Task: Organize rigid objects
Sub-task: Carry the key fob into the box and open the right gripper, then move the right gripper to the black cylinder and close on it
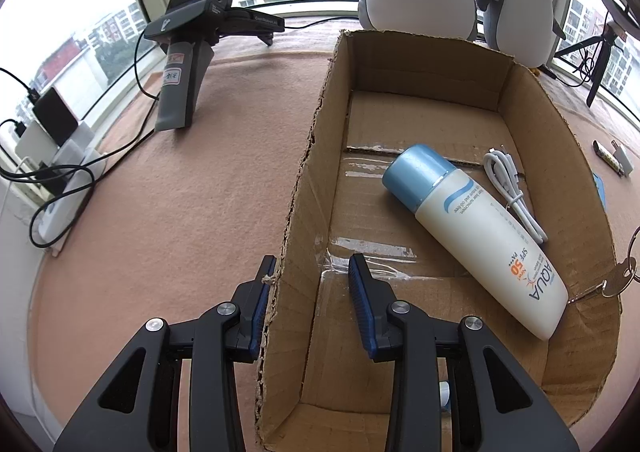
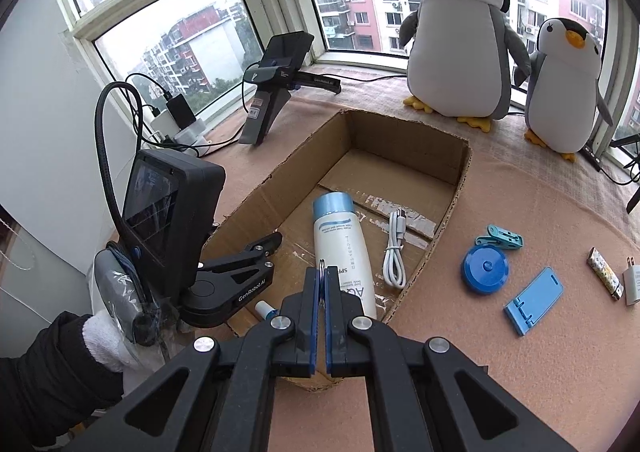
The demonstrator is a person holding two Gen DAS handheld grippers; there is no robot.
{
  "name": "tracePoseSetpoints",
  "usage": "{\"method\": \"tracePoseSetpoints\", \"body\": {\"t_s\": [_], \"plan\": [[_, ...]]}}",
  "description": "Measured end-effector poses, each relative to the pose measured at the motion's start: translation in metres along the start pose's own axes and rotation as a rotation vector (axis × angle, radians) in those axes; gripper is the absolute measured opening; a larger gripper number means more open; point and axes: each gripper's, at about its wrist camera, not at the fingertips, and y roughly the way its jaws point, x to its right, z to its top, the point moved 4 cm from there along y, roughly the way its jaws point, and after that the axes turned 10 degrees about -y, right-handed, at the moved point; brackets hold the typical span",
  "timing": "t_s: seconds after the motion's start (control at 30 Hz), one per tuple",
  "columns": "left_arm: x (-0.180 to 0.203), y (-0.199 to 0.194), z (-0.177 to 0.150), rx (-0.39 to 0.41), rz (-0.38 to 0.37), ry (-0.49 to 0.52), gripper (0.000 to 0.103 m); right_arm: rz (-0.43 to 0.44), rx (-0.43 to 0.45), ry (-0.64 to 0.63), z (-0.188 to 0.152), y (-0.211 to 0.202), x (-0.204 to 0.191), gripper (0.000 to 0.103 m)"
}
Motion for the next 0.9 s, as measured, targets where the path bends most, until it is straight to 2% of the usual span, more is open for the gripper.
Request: {"method": "tracePoseSetpoints", "body": {"t_s": [0.13,0.2,0.27,0.33,0.47,0.9], "plan": [[0.000,0.000,0.000,0.000,0.000,0.000,0.034,-0.005,-0.010,-0.014,0.001,0.003,-0.002,0.005],[0.000,0.000,0.000,0.000,0.000,0.001,0.034,-0.009,-0.009,-0.017,0.001,0.002,-0.002,0.017],[0.000,0.000,0.000,-0.001,0.000,0.000,0.034,-0.019,-0.006,-0.022,0.000,0.001,-0.002,0.039],[0.001,0.000,-0.001,-0.001,0.001,-0.001,0.034,-0.031,-0.002,-0.026,-0.001,-0.001,0.000,0.045],[0.001,0.000,-0.001,-0.001,0.000,-0.001,0.034,-0.047,-0.014,-0.021,-0.007,-0.002,0.007,0.050],[0.002,0.000,-0.001,-0.001,0.001,0.001,0.034,-0.112,-0.039,0.053,-0.043,-0.016,0.057,0.050]]}}
